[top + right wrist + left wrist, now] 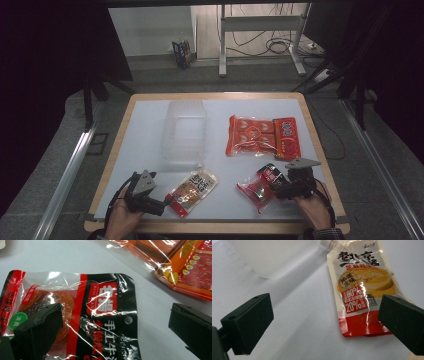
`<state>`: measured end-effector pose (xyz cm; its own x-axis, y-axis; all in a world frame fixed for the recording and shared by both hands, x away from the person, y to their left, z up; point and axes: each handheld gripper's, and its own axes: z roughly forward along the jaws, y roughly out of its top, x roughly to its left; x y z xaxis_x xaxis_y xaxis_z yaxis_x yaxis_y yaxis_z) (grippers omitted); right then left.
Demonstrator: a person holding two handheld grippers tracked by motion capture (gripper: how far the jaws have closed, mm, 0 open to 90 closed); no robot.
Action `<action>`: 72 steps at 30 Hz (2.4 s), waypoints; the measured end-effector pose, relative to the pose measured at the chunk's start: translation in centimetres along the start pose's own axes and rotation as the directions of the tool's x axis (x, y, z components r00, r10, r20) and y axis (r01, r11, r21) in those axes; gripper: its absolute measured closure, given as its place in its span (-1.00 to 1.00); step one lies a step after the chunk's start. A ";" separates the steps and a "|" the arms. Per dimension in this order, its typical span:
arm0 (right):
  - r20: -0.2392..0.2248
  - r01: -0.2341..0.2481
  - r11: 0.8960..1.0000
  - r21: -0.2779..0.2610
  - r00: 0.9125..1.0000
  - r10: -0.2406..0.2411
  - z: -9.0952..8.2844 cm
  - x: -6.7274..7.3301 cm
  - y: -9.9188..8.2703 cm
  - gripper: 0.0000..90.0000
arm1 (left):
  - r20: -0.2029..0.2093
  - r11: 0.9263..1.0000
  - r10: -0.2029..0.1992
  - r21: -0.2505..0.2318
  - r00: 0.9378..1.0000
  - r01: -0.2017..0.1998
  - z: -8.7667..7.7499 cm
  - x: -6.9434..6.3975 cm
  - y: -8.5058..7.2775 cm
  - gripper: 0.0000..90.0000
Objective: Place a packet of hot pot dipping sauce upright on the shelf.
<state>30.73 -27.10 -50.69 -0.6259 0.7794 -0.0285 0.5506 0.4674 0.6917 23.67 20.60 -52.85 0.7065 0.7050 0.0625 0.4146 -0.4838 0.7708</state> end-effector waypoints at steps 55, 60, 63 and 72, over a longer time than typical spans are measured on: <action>0.131 -0.121 0.992 -0.038 0.984 0.125 1.0 -5.1 -0.3 -0.98 | -0.009 0.995 0.093 0.037 0.996 -0.093 0.8 -0.9 0.4 -1.00; 0.114 -0.143 0.989 -0.047 0.982 0.148 1.2 -5.7 -0.3 -0.98 | -0.009 0.995 0.096 0.041 0.995 -0.096 0.8 -0.9 0.4 -1.00; 0.107 -0.137 0.989 -0.053 0.984 0.142 1.3 -5.8 -0.2 -1.00 | -0.011 0.995 0.097 0.042 0.995 -0.096 0.8 -0.9 0.4 -1.00; 0.119 -0.134 0.991 -0.026 0.984 0.136 2.2 -6.2 0.7 -0.96 | -0.016 0.994 0.102 0.052 0.995 -0.101 0.8 -1.0 0.4 -1.00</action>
<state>36.18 -30.69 -51.63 -0.4749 0.8798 -0.0194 0.6149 0.3475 0.7079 23.62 19.32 -53.15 0.7360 0.6601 0.1505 0.3703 -0.5786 0.7267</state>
